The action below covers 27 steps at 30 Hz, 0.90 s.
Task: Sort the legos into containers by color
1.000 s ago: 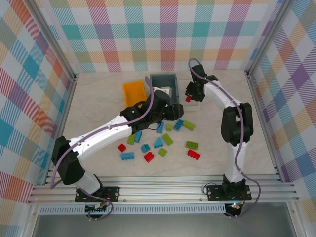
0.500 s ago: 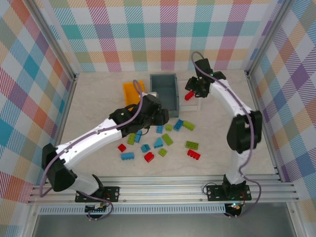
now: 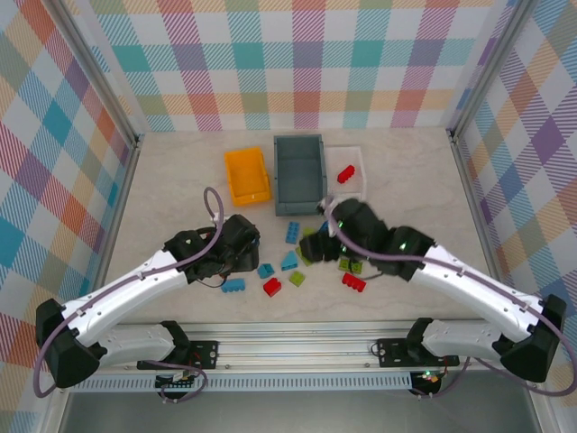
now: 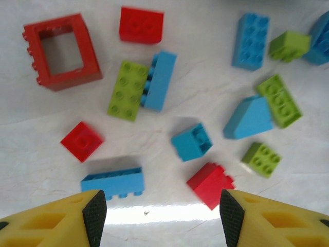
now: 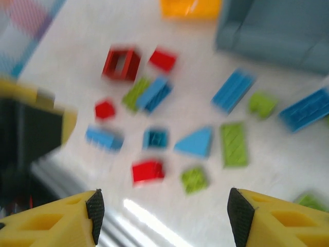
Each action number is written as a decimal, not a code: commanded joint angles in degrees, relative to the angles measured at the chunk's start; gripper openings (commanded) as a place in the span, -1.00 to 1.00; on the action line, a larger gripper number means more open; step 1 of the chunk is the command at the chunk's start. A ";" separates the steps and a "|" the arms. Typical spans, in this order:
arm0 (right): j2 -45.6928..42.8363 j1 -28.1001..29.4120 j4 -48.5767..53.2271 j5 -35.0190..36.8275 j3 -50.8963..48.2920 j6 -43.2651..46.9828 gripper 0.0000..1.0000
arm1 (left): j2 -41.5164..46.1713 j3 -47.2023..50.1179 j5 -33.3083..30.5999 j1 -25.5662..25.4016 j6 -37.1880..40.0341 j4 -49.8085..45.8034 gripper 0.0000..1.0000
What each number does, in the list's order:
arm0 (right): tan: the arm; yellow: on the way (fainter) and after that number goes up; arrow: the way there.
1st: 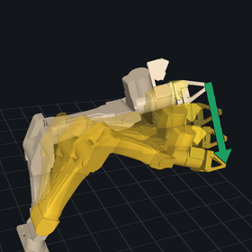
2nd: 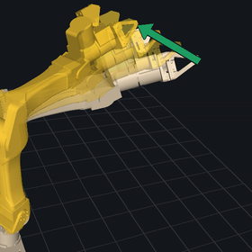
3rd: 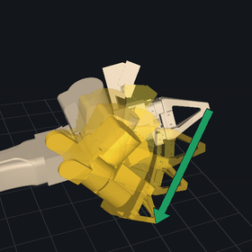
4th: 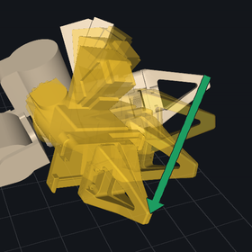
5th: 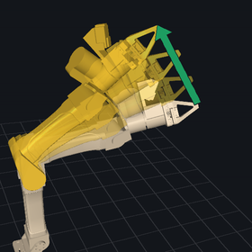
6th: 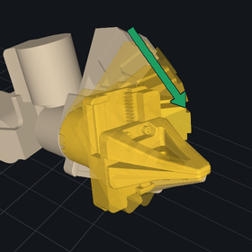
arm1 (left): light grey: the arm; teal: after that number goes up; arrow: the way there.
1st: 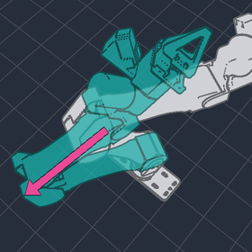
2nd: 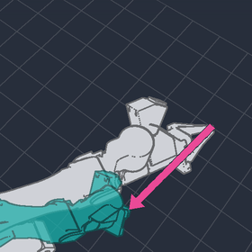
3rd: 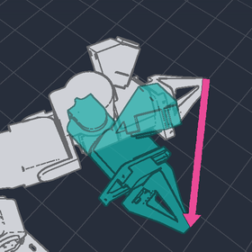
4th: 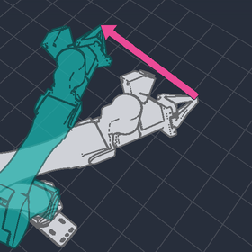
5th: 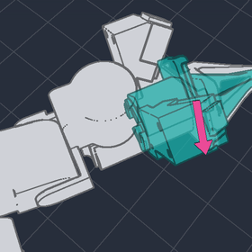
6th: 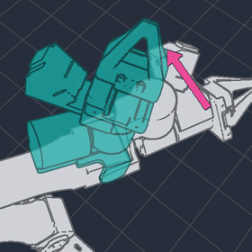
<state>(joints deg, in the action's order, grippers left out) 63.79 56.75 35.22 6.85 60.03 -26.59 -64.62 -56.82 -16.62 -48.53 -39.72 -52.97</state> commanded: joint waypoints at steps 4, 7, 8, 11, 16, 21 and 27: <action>-1.83 11.53 0.16 4.08 -5.42 -7.34 0.34 | -1.78 3.00 5.93 5.62 8.49 -1.66 0.25; -1.26 14.70 -1.55 5.16 -6.01 -8.34 0.35 | -4.25 2.66 8.66 7.09 11.14 -2.85 0.24; -0.98 15.22 -2.14 5.08 -6.23 -8.33 0.37 | -5.06 2.67 8.73 7.07 11.24 -3.89 0.24; -0.51 16.31 -4.44 5.01 -7.28 -8.52 0.43 | -5.41 4.84 7.87 7.23 7.07 -5.43 0.32; -0.10 16.55 -7.47 4.07 -8.63 -8.62 0.46 | 0.12 12.27 11.28 7.65 -14.90 1.22 0.37; 0.77 16.55 -8.16 3.52 -8.56 -5.49 0.55 | 5.70 18.01 11.59 7.38 -36.12 11.61 0.35; -0.15 16.31 -11.52 0.50 -9.38 3.08 0.76 | 3.81 20.40 9.33 7.38 -54.40 15.86 0.39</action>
<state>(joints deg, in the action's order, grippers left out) 64.42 72.84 27.38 9.37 51.27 -28.99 -59.66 -37.82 -6.09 -41.47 -79.61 -40.62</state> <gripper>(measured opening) 0.870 0.689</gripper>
